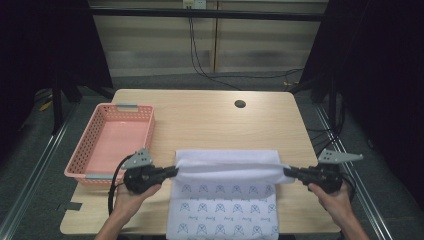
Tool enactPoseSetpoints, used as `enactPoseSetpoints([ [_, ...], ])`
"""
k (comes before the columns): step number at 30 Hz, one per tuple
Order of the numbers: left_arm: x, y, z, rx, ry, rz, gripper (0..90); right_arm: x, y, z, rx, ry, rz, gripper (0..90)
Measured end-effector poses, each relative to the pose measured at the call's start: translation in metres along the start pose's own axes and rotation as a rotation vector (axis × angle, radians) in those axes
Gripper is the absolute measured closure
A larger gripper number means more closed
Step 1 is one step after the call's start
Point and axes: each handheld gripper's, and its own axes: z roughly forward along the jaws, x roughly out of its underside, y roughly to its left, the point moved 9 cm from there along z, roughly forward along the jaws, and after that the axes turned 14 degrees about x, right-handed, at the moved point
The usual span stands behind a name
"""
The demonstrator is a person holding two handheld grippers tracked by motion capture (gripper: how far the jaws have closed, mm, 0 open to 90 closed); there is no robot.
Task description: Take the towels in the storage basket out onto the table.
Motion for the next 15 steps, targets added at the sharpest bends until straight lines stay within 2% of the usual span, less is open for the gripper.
enactPoseSetpoints([
  [3,0.017,-0.007,-0.001,0.016,0.012,-0.037,87.6,0.023,0.015,0.000,-0.030,0.056,-0.005,86.8],
  [4,0.021,-0.010,0.000,0.029,0.029,-0.041,87.6,0.029,0.020,0.000,-0.039,0.070,-0.006,86.8],
  [9,0.049,-0.020,0.022,0.070,0.178,-0.061,87.4,0.058,0.033,0.008,-0.061,0.161,-0.016,86.6],
  [11,0.057,-0.021,0.029,0.082,0.236,-0.065,87.4,0.065,0.036,0.014,-0.055,0.196,-0.043,86.4],
  [12,0.061,-0.019,0.032,0.073,0.268,-0.065,87.4,0.066,0.037,0.017,-0.051,0.207,-0.059,86.4],
  [14,0.065,-0.012,0.036,0.061,0.293,-0.103,87.4,0.064,0.038,0.023,-0.050,0.207,-0.069,86.1],
  [15,0.067,-0.008,0.035,0.048,0.306,-0.107,87.5,0.063,0.038,0.025,-0.051,0.206,-0.065,86.1],
])
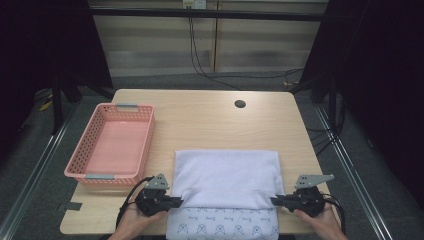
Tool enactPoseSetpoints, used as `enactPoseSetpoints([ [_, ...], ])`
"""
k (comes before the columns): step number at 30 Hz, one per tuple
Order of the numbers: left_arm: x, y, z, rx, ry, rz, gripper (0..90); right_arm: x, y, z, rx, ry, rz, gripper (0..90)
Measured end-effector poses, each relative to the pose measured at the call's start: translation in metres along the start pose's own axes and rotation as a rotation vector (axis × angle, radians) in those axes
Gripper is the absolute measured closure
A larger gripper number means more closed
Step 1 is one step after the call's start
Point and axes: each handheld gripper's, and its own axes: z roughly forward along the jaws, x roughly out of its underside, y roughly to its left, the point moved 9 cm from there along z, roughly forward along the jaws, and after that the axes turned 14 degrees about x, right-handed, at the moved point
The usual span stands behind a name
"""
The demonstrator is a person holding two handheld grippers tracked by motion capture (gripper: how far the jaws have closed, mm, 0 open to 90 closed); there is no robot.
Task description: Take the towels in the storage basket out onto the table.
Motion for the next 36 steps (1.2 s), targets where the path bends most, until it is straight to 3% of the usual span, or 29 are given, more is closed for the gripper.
enactPoseSetpoints([
  [2,0.000,0.002,0.001,-0.002,-0.002,-0.010,87.7,-0.002,-0.001,0.007,0.005,0.010,-0.015,85.6],
  [6,-0.002,0.008,-0.002,-0.058,0.005,-0.002,88.0,-0.007,-0.001,0.016,0.000,0.013,-0.026,85.0],
  [7,-0.003,0.011,-0.002,-0.050,-0.008,-0.013,88.0,-0.007,-0.002,0.018,0.006,0.018,-0.032,84.6],
  [16,-0.020,0.046,-0.005,-0.134,-0.048,-0.039,88.1,-0.016,-0.015,0.041,0.068,0.058,-0.050,84.7],
  [22,-0.030,0.055,-0.001,-0.225,-0.030,-0.006,88.1,-0.031,-0.031,0.054,0.105,0.060,-0.036,84.7],
  [29,-0.039,0.064,0.005,-0.180,-0.090,-0.041,88.0,-0.034,-0.051,0.057,0.146,0.063,-0.005,85.0],
  [32,-0.048,0.071,0.010,-0.209,-0.086,-0.023,88.0,-0.036,-0.059,0.058,0.162,0.062,0.013,85.1],
  [36,-0.062,0.082,0.018,-0.213,-0.097,-0.030,88.0,-0.036,-0.071,0.057,0.183,0.059,0.035,85.2],
])
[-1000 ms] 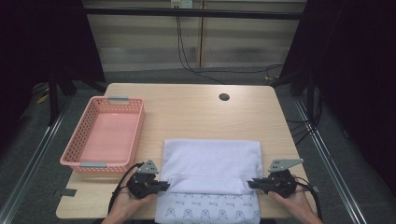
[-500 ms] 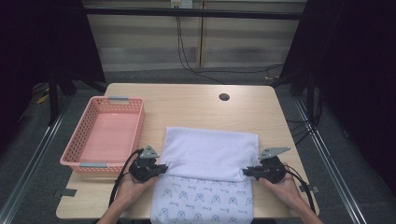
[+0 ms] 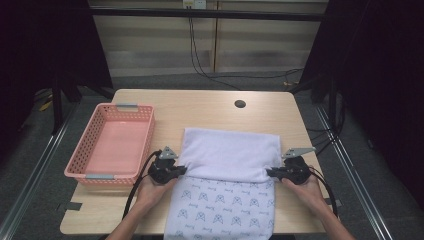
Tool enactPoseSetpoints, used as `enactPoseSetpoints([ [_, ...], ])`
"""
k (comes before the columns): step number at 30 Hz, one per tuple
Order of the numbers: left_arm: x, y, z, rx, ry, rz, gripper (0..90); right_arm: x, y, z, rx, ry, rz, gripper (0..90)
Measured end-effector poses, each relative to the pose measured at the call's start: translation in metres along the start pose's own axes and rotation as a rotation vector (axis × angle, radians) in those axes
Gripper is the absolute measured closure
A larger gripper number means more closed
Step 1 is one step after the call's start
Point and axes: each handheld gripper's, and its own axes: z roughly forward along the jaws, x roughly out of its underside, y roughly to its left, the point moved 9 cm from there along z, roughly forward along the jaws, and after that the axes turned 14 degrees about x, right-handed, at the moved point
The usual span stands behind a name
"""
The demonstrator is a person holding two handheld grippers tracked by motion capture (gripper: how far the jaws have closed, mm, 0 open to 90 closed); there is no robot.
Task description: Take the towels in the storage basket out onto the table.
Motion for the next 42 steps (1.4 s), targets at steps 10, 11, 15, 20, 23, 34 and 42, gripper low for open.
enactPoseSetpoints([
  [10,-0.029,0.032,0.016,-0.086,0.017,-0.010,88.0,-0.014,-0.020,0.012,0.031,-0.010,0.027,84.9],
  [11,-0.030,0.035,0.016,-0.098,0.017,-0.002,88.0,-0.016,-0.018,0.015,0.023,-0.012,0.029,84.8],
  [15,-0.032,0.046,0.015,-0.095,-0.007,-0.046,87.9,-0.028,-0.018,0.024,0.018,-0.017,0.026,84.3],
  [20,-0.038,0.055,0.018,-0.108,-0.040,-0.062,87.9,-0.040,-0.037,0.041,0.028,-0.037,0.100,84.9],
  [23,-0.043,0.061,0.021,-0.097,-0.059,-0.074,87.9,-0.048,-0.048,0.050,0.049,-0.033,0.118,85.2],
  [34,-0.061,0.084,0.031,-0.105,-0.057,-0.126,87.8,-0.082,-0.080,0.081,0.189,0.000,0.104,85.7],
  [42,-0.086,0.058,0.005,-0.001,-0.188,-0.088,87.9,-0.106,-0.093,0.045,0.127,-0.144,0.189,86.3],
])
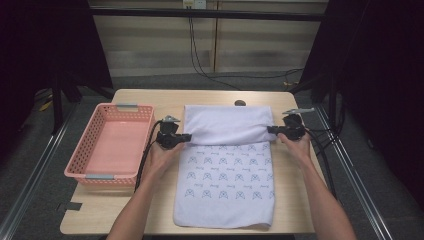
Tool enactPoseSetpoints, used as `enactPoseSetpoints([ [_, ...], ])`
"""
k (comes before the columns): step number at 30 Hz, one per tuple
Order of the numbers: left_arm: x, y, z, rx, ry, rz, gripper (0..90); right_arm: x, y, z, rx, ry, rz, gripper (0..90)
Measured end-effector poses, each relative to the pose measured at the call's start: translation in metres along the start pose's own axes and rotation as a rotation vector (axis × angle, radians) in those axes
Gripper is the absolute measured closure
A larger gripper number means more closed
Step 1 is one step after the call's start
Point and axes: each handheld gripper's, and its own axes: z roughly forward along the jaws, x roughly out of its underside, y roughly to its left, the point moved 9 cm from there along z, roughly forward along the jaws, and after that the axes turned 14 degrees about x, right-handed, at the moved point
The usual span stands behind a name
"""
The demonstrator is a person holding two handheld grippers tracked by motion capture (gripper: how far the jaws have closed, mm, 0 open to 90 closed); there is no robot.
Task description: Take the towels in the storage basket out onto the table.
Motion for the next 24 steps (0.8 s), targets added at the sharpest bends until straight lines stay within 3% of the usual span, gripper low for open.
enactPoseSetpoints([
  [3,-0.019,-0.016,-0.020,0.020,-0.068,0.023,87.9,-0.015,-0.005,-0.030,-0.013,-0.062,-0.006,86.3],
  [5,-0.029,-0.031,-0.034,0.043,-0.098,0.068,87.9,-0.020,-0.005,-0.049,-0.023,-0.098,-0.016,86.4],
  [7,-0.035,-0.042,-0.047,0.042,-0.110,0.110,87.9,-0.022,-0.002,-0.068,-0.042,-0.123,-0.025,86.4],
  [12,-0.048,-0.070,-0.079,0.081,-0.172,0.170,87.9,-0.024,0.011,-0.117,-0.107,-0.193,-0.051,86.3],
  [15,-0.042,-0.088,-0.093,0.103,-0.192,0.201,87.9,-0.025,0.018,-0.150,-0.167,-0.275,-0.030,86.4],
  [19,-0.036,-0.110,-0.117,0.138,-0.229,0.232,87.9,-0.012,0.028,-0.184,-0.186,-0.307,-0.066,86.4],
  [23,-0.017,-0.126,-0.127,0.118,-0.179,0.272,87.4,-0.001,0.041,-0.204,-0.205,-0.319,-0.102,86.3],
  [24,-0.009,-0.127,-0.127,0.117,-0.164,0.276,87.4,0.012,0.049,-0.208,-0.219,-0.301,-0.126,86.3],
])
